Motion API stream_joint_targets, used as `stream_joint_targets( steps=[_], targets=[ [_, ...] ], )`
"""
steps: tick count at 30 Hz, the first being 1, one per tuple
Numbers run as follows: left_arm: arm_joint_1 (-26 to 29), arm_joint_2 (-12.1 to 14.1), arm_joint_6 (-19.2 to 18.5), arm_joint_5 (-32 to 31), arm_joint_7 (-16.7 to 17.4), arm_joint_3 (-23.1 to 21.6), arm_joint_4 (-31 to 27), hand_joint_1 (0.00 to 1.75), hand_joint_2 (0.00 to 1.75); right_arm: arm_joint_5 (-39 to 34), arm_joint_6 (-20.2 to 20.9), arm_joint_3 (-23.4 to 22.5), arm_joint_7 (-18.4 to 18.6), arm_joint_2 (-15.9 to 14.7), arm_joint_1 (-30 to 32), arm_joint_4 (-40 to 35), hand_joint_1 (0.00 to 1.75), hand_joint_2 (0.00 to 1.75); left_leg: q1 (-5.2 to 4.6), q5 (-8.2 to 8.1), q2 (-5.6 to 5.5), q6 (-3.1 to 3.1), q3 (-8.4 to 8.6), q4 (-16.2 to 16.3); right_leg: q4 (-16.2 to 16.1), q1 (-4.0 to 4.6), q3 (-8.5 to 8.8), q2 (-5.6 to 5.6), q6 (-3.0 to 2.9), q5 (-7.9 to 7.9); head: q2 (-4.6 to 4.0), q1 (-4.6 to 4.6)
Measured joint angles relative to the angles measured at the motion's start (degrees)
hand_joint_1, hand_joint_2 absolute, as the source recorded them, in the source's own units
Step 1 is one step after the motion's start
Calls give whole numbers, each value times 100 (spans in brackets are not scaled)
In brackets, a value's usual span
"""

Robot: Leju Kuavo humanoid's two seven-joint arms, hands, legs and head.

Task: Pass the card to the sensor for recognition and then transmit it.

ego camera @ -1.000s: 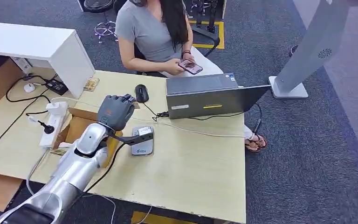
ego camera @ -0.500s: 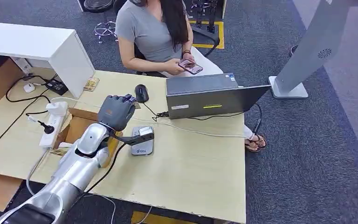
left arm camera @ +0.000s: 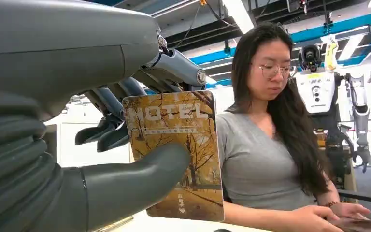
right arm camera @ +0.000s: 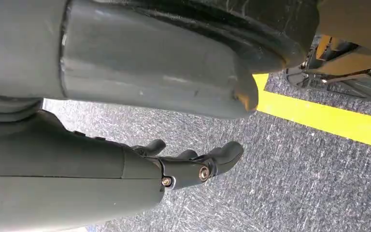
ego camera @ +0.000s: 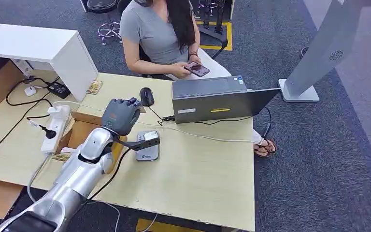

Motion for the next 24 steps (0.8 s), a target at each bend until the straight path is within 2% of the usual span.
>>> stream_joint_targets(
  steps=[3, 4, 6, 7, 12, 24],
  targets=[
    [0, 0, -18, 0, 0, 0, 15, 175, 175, 0, 0, 0, 0, 0, 0, 0, 0, 0, 0, 0, 0, 0, 0, 0, 0, 0, 0, 0, 0, 0, 0, 0],
    [-8, -13, -228, 11, 0, -6, 41, 175, 175, 15, 2, 0, 0, 0, 0, 0, 0, 0, 0, 0, 0, 0, 1, 0, 0, 0, -2, 0, 0, 0, 0, 0],
    [-61, -116, -1051, -42, 134, -99, 243, 175, 175, 48, 9, 2, 0, 0, -2, 0, 0, 0, -4, 0, -4, 0, 2, 0, 0, -1, 2, -5, 0, 0, 0, -2],
    [-59, -195, -1343, -66, 230, -193, 480, 175, 175, 74, 9, 0, 0, 4, -4, 0, 0, 0, -4, 0, -4, 0, 1, 0, 0, 0, 2, -4, 1, 0, 0, -2],
    [-137, -463, -1187, -79, 315, -481, 1110, 175, 175, 98, 9, 2, 0, 17, -4, 0, 0, 0, -5, 4, -4, 7, -4, 2, 0, -1, 2, -6, 6, 4, 0, 0],
    [-305, -549, -1193, -24, 313, -614, 1458, 175, 175, 103, 9, 2, 0, 31, 0, 0, 0, 0, -2, 13, -9, 8, 4, 1, 0, -1, 11, -15, 5, 8, 0, 0]
  ],
)
